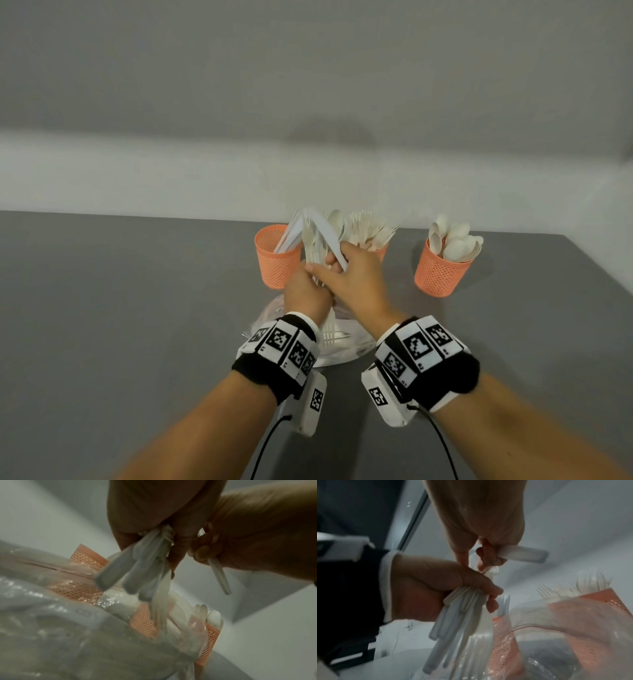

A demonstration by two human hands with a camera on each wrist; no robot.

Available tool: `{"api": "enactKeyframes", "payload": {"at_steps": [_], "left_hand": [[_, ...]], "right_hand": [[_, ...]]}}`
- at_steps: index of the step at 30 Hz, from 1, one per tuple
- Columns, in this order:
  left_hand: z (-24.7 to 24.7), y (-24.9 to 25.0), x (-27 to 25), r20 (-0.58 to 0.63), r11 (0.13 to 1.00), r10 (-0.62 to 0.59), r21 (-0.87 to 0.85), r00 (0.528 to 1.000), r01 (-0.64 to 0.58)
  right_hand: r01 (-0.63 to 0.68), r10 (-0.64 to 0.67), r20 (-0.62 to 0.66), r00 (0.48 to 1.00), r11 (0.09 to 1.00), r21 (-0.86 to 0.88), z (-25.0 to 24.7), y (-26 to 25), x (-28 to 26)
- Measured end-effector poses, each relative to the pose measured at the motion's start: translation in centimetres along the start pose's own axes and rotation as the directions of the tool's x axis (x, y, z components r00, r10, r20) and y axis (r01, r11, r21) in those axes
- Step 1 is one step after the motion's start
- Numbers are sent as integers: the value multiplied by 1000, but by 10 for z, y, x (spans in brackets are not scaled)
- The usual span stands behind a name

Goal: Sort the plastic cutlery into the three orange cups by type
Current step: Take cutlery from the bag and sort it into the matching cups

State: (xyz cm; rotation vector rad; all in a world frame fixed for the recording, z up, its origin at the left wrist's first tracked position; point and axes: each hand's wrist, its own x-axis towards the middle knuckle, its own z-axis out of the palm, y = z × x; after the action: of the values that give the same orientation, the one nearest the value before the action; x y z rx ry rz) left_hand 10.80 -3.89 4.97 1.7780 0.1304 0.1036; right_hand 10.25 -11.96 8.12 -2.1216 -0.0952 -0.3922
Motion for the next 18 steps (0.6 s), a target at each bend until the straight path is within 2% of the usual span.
{"api": "enactKeyframes", "payload": {"at_steps": [3,8,15,18], "left_hand": [[-1,-1,0,-55,998,32,56,998,-28],[-3,-1,1,-64,993,71,94,995,-64],[-5,-8,2,48,999,44,18,998,-45],[-10,-10,7,95,998,-14,-53,995,19]], "right_hand": [[17,-17,-17,1000,999,-33,3,-4,0],[92,-96,-35,995,990,-106,8,-8,1],[117,-93,-120,988,969,217,-9,-24,15],[105,-63,-144,988,946,306,-28,-31,23]]}}
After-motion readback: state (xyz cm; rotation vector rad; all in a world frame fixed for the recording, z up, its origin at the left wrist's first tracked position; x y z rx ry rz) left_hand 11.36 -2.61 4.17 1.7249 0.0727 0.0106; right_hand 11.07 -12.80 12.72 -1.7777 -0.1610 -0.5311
